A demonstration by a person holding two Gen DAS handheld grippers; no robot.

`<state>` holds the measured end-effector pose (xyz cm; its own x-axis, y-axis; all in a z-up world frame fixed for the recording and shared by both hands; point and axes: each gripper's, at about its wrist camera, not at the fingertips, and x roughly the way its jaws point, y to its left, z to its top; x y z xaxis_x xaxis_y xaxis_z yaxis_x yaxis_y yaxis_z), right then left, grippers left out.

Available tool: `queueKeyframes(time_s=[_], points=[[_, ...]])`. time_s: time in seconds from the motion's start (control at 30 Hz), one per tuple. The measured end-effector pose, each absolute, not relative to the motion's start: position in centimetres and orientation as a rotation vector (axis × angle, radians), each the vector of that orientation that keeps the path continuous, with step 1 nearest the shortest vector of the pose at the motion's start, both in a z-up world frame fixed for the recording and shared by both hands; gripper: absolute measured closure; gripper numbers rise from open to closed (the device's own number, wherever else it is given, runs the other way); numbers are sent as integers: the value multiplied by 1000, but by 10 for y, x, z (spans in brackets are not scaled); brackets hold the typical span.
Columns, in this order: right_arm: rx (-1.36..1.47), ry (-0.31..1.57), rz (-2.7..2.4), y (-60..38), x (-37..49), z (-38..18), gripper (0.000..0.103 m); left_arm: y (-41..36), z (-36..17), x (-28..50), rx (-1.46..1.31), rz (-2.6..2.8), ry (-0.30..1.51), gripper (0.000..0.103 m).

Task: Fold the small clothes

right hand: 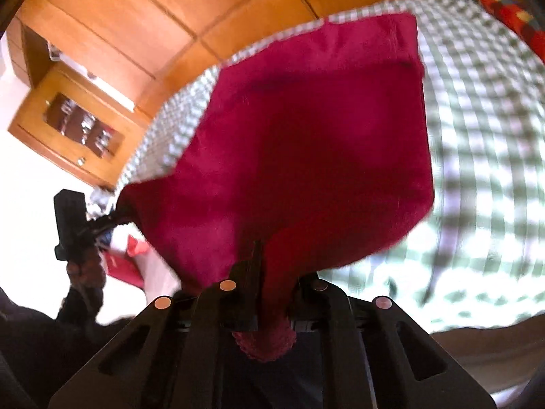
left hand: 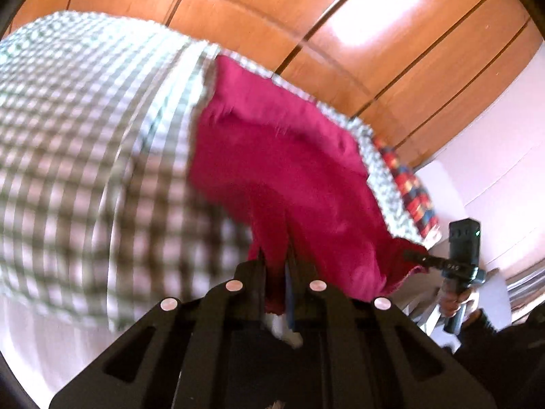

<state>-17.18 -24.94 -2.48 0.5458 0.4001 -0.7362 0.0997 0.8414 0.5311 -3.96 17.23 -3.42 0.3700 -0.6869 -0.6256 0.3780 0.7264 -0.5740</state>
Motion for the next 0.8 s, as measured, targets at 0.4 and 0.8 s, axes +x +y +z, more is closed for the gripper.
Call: queueKeyframes(time_s=[0.4, 0.8], points=[[724, 922, -11, -338, -85, -47, 92, 140, -36, 99, -413, -607, 953, 94], [766, 839, 18, -352, -112, -29, 16, 154, -59, 105, -387, -485, 969, 38]])
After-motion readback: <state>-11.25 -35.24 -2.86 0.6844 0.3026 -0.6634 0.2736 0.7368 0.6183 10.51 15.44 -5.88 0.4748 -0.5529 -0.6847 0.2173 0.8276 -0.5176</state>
